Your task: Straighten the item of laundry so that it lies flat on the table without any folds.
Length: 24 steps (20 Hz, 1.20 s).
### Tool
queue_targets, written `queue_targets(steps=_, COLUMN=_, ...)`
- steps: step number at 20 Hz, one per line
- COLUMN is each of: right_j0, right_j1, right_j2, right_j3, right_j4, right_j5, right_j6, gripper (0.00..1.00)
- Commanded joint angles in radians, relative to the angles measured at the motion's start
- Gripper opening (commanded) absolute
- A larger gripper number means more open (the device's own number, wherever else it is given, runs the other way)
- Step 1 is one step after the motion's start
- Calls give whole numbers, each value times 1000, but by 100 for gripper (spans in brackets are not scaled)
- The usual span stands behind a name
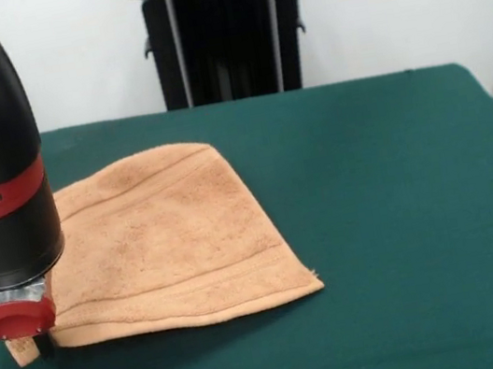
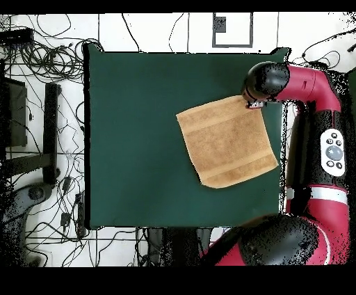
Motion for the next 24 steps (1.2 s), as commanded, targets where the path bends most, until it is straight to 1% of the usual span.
queue_targets(steps=1, right_j0=27, right_j1=1, right_j2=155, right_j3=87, right_j4=30, right_j5=-101, right_j6=-402, gripper=0)
queue_targets(steps=8, right_j0=11, right_j1=6, right_j2=143, right_j3=118, right_j4=38, right_j5=-136, right_j6=-364, gripper=0)
queue_targets(steps=11, right_j0=9, right_j1=8, right_j2=116, right_j3=135, right_j4=44, right_j5=-131, right_j6=-311, gripper=0)
queue_targets(steps=12, right_j0=14, right_j1=8, right_j2=103, right_j3=132, right_j4=50, right_j5=-121, right_j6=-260, gripper=0)
queue_targets(steps=13, right_j0=26, right_j1=8, right_j2=81, right_j3=119, right_j4=51, right_j5=-105, right_j6=-199, gripper=100)
queue_targets(steps=17, right_j0=32, right_j1=14, right_j2=53, right_j3=120, right_j4=55, right_j5=-70, right_j6=-136, gripper=100)
queue_targets(steps=20, right_j0=19, right_j1=20, right_j2=49, right_j3=138, right_j4=65, right_j5=-80, right_j6=-133, gripper=100)
queue_targets(steps=24, right_j0=13, right_j1=24, right_j2=48, right_j3=139, right_j4=69, right_j5=-86, right_j6=-157, gripper=100)
